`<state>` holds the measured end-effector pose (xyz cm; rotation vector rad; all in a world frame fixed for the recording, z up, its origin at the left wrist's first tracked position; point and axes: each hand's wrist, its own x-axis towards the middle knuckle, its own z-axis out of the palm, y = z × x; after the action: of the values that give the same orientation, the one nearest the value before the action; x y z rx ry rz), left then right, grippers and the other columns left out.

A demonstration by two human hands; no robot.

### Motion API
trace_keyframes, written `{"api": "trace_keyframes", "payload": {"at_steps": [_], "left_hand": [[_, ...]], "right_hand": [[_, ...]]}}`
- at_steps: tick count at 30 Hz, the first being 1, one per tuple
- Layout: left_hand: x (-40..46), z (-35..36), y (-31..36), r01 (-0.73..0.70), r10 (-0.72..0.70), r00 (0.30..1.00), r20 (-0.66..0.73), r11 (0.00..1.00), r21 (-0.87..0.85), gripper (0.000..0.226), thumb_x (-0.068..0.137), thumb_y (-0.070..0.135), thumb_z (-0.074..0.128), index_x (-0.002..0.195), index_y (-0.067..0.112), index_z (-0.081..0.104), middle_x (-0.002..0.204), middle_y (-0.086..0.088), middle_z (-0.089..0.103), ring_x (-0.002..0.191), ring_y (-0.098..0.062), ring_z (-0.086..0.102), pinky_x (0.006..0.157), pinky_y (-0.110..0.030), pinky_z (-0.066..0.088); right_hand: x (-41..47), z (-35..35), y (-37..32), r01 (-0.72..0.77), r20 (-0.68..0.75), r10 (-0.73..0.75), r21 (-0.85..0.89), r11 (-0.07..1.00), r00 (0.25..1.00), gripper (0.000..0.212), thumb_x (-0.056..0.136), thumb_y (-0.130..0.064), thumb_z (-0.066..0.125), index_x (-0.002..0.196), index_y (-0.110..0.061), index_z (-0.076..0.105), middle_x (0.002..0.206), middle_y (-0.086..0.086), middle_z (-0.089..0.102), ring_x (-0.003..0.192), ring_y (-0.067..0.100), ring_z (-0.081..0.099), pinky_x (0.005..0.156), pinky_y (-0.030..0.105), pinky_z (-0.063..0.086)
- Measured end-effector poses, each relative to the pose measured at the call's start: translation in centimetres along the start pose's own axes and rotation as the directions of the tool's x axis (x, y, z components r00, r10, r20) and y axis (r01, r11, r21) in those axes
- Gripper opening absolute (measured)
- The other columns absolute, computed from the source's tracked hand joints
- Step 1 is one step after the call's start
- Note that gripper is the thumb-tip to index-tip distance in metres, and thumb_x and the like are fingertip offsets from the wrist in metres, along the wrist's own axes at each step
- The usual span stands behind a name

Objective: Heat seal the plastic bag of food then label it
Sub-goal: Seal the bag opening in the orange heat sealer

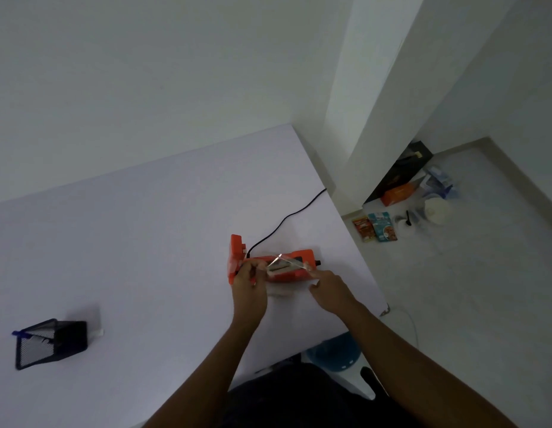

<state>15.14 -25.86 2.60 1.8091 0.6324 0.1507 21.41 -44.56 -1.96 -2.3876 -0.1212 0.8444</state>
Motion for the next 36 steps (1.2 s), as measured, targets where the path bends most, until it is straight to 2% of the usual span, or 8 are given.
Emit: {"api": "trace_keyframes", "payload": {"at_steps": [3,5,7,11,15,23,29,36], "left_hand": [[-0.3,-1.5,0.1,0.002,0.000,0.999,0.032,0.999,-0.045,0.021,0.103,0.019,0.045,0.098,0.017,0.065,0.089,0.003,0.072,0.080,-0.009,0.068,0.070,-0.016,0.053],[-0.6,-2.6,-0.2,-0.012,0.014,0.999,0.037,0.998,-0.055,0.021,0.103,0.022,0.045,0.099,0.018,0.065,0.085,0.001,0.072,0.079,-0.015,0.069,0.072,-0.025,0.057],[-1.2,-3.8,-0.3,-0.025,0.026,0.999,0.024,0.998,-0.060,0.020,0.103,0.021,0.045,0.099,0.018,0.064,0.079,-0.001,0.070,0.073,-0.018,0.068,0.066,-0.027,0.057],[-2.4,-7.1,-0.9,-0.024,0.022,0.999,-0.028,0.998,-0.064,0.017,0.103,0.018,0.046,0.096,0.017,0.063,0.074,-0.002,0.069,0.068,-0.016,0.068,0.059,-0.024,0.054],[-3.2,-11.5,-3.0,0.042,-0.052,0.990,-0.133,0.996,-0.078,0.016,0.102,0.016,0.048,0.096,0.014,0.063,0.076,-0.001,0.071,0.071,-0.015,0.071,0.064,-0.031,0.056],[-3.4,-21.0,-7.9,0.170,-0.191,0.938,-0.290,0.981,-0.096,0.017,0.101,0.026,0.050,0.105,0.019,0.066,0.085,0.003,0.074,0.083,-0.005,0.070,0.075,-0.021,0.051],[0.6,-27.5,-11.3,0.238,-0.237,0.970,-0.050,0.971,0.029,0.037,0.095,0.047,0.054,0.127,0.029,0.057,0.103,0.012,0.070,0.096,-0.002,0.065,0.078,-0.017,0.045],[2.9,-29.7,-17.4,0.217,-0.269,0.905,0.330,0.958,0.186,0.073,0.085,0.051,0.069,0.147,0.027,0.039,0.132,0.008,0.055,0.116,-0.010,0.054,0.098,-0.029,0.045]], "right_hand": [[-0.1,0.3,0.0,0.026,-0.017,-0.025,0.110,0.994,1.000,0.054,0.096,-0.013,0.056,0.146,-0.028,0.044,0.087,0.007,0.064,0.065,0.013,0.057,0.057,0.018,0.044],[-0.7,1.0,-0.5,0.098,-0.103,-0.085,0.127,0.987,0.991,0.032,0.094,-0.011,0.059,0.123,-0.023,0.067,0.081,0.002,0.065,0.062,0.017,0.059,0.055,0.018,0.045],[-1.8,2.5,-1.1,0.191,-0.108,-0.177,0.143,0.971,0.978,0.018,0.091,-0.008,0.063,0.098,-0.023,0.071,0.079,-0.009,0.062,0.063,0.010,0.057,0.059,0.013,0.045],[-2.7,6.4,-2.6,0.261,0.116,-0.277,0.139,0.955,0.954,0.029,0.083,-0.001,0.069,0.107,-0.016,0.064,0.094,-0.018,0.050,0.074,0.005,0.048,0.068,0.010,0.042],[-2.3,9.9,-6.3,0.232,0.268,-0.289,0.225,0.946,0.919,0.027,0.083,-0.028,0.077,0.108,-0.020,0.069,0.104,-0.013,0.062,0.091,0.007,0.058,0.080,0.020,0.049],[-2.4,18.0,-14.1,0.199,0.335,-0.285,0.268,0.943,0.898,0.012,0.092,-0.021,0.068,0.096,-0.016,0.078,0.092,0.001,0.076,0.085,0.015,0.068,0.081,0.031,0.054],[-1.9,22.1,-18.4,0.114,0.074,-0.142,0.304,0.946,0.987,0.013,0.095,-0.015,0.061,0.088,-0.013,0.072,0.087,0.000,0.073,0.081,0.011,0.066,0.073,0.021,0.050],[1.2,24.1,-22.1,0.038,-0.090,-0.014,0.270,0.962,0.996,0.015,0.094,-0.018,0.061,0.085,-0.011,0.070,0.082,0.003,0.072,0.080,0.021,0.066,0.076,0.034,0.051]]}}
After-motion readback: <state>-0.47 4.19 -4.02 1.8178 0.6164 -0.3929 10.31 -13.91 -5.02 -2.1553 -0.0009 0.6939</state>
